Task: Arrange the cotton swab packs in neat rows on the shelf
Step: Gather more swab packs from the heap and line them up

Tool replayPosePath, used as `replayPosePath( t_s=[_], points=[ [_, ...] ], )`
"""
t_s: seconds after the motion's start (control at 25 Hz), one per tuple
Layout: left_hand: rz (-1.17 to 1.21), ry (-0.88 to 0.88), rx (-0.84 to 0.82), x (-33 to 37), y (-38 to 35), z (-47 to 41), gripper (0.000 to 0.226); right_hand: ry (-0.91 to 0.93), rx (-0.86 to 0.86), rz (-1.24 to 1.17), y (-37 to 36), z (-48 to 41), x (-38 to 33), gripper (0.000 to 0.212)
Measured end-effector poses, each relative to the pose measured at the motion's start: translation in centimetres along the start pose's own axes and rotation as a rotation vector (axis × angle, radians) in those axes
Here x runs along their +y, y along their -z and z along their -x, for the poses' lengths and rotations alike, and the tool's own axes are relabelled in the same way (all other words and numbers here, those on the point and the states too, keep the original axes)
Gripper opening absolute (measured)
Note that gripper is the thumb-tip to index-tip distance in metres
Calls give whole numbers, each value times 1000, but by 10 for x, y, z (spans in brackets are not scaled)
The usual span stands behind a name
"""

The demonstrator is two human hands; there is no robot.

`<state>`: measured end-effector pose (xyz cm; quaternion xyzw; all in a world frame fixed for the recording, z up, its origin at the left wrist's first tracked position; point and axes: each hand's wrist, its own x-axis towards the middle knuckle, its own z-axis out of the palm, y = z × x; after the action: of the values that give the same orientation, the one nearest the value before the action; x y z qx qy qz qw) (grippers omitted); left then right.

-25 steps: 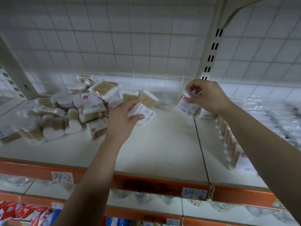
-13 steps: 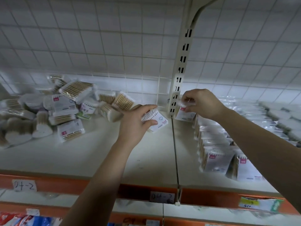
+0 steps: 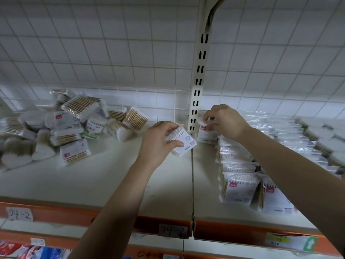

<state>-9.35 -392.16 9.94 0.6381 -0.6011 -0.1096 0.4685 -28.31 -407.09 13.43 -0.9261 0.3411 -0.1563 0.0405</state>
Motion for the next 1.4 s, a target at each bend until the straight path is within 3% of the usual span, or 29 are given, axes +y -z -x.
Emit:
replayPosePath(
  t_s=[0.24, 0.4, 0.6, 0.84, 1.12, 1.4],
  points=[
    [-115, -77, -70, 6, -16, -14, 40, 16, -22, -54, 2, 6, 5, 29],
    [-203, -100, -132, 11, -33, -26, 39, -44, 85, -138, 15, 15, 11, 28],
    [-316, -193, -100, 19, -58, -35, 38, -102, 169, -204, 30, 31, 15, 24],
    [-243, -270, -77, 20, -77, -40, 33, -161, 206, -222, 34, 46, 20, 22],
    [-324, -330, -43, 15, -87, -51, 31, -202, 234, -265, 33, 53, 19, 20],
    [-322, -346, 14, 7, -66, -44, 29, -200, 259, -304, 33, 47, 2, 22]
  ],
)
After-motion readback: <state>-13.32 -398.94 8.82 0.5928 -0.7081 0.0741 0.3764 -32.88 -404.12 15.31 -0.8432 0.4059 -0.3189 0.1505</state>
